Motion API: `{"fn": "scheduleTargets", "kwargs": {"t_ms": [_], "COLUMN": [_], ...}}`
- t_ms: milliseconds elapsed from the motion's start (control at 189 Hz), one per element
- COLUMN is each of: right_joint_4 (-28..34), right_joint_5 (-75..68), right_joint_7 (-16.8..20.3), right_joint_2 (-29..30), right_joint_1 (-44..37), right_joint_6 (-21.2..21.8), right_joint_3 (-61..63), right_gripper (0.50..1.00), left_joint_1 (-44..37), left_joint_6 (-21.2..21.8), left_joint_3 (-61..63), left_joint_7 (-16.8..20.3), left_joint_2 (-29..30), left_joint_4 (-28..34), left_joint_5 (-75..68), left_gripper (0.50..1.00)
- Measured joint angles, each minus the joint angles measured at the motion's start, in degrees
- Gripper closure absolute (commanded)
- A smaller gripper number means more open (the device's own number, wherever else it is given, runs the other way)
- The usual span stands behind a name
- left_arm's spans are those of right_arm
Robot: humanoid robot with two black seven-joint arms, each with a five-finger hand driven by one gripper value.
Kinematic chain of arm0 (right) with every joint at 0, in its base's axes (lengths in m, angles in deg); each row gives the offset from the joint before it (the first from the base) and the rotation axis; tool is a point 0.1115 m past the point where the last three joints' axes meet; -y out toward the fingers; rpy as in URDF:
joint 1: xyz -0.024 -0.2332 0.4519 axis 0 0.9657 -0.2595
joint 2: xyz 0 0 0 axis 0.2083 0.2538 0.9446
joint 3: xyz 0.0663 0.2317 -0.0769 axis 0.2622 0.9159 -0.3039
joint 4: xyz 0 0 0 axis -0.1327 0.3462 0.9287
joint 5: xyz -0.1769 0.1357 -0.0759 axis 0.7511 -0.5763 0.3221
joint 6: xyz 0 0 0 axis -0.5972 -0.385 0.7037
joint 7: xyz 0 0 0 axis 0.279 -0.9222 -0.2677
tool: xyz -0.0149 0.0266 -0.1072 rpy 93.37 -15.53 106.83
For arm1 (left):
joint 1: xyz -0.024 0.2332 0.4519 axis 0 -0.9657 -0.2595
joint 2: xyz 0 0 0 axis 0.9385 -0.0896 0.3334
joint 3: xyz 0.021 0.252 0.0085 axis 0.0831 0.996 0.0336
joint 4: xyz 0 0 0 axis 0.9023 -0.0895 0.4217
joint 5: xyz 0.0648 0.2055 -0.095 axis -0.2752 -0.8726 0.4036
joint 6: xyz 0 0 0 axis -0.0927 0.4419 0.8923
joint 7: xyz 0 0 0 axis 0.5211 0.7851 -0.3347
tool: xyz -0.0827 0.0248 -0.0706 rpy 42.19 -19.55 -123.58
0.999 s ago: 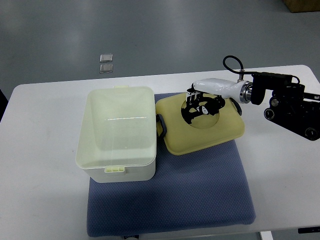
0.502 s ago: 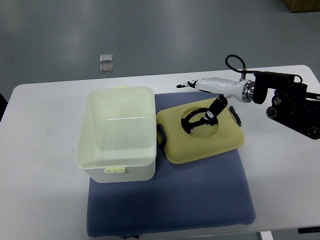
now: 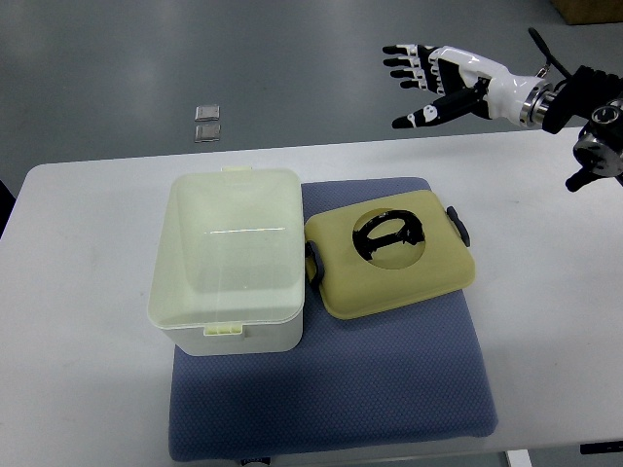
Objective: Open white storage box with right hand
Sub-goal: 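Open the right hand, release the handle and raise the hand away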
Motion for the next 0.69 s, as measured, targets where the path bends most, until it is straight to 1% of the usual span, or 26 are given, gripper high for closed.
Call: {"fn": "scheduleTargets", "kwargs": {"t_ms": [63,122,206,243,307,507,581,687], "right_joint_4": [-3.09,-5.28,-6.87,-7.12,-7.40,-7.62,-7.63,-7.64], "right_joint_5": [-10.82,-21.47,-31.62,-34.35,-37.65,-40.35,-40.39,-40.40], "right_joint_7": [1.93,3.61,4.35,4.35,3.68,-2.28,-3.14,-3.40], "right_joint_2": [2.55,4.54,6.53,7.29,8.80,12.80,14.17,15.08], "right_joint_1": [0.25,0.58,1.72,2.19,2.92,6.99,8.23,9.43], "right_joint_6": [-2.36,-5.82,-9.93,-10.77,-11.49,-11.78,-11.70,-11.66], "right_joint_3": [0.66,0.86,1.09,1.23,2.03,8.50,9.51,9.85], "right_gripper": [0.562,0.562,0.562,0.562,0.562,0.562,0.562,0.562], "left_joint_1": [0.00,-0.01,-0.03,-0.02,0.00,-0.03,0.00,0.00], "left_joint_6": [0.00,0.00,-0.01,-0.01,-0.01,-0.01,-0.01,-0.01], "left_joint_3": [0.00,0.00,0.00,0.00,0.00,0.06,0.07,0.09], "left_joint_7": [-0.01,-0.01,-0.02,-0.02,-0.02,-0.02,-0.02,-0.02], "left_joint_2": [0.00,0.00,0.00,0.00,0.00,0.00,0.00,0.00], "left_joint_4": [-0.02,-0.04,-0.05,-0.05,-0.06,-0.05,-0.06,-0.06], "left_joint_5": [-0.01,-0.01,-0.01,-0.01,-0.01,-0.01,-0.01,-0.01], "left_gripper": [0.500,0.500,0.500,0.500,0.500,0.500,0.500,0.500]}}
